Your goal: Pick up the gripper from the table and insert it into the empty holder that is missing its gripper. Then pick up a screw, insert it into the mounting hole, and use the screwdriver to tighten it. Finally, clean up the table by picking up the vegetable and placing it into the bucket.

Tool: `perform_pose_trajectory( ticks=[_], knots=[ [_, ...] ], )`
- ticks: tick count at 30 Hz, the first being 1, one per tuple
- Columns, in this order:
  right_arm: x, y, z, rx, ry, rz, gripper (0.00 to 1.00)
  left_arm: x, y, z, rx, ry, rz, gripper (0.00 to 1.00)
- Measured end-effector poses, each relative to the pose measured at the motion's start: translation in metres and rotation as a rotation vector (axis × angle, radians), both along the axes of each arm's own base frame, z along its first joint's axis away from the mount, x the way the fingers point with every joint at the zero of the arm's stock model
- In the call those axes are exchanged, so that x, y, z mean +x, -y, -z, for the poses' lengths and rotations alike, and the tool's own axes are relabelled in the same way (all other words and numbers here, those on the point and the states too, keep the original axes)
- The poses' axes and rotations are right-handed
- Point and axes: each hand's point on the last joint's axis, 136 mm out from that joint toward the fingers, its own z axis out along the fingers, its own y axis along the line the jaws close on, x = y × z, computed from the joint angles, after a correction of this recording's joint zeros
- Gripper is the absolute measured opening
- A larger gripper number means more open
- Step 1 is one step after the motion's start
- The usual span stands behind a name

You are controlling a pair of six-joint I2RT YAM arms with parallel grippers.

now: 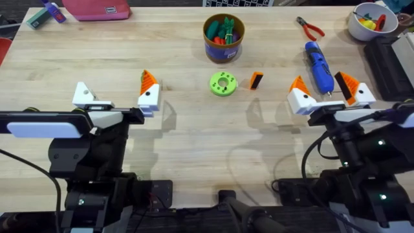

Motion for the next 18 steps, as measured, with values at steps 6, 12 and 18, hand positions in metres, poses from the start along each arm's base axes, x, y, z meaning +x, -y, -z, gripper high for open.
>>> perform_pose_trajectory(
  ticks=[6, 12, 18],
  knots=[
    [0.0, 0.0, 0.0, 0.0, -0.001, 0.0, 0.994, 0.0, -0.001, -0.001, 0.0, 0.003, -0.003, 0.988],
    [0.001, 0.0, -0.03, 0.005, 0.121, 0.0, 0.994, -0.001, -0.005, -0.029, 0.012, 0.112, -0.032, 0.985],
    [-0.005, 0.0, -0.069, 0.041, 0.221, -0.001, 0.994, -0.008, -0.017, -0.055, 0.033, 0.081, -0.1, 0.985]
  ],
)
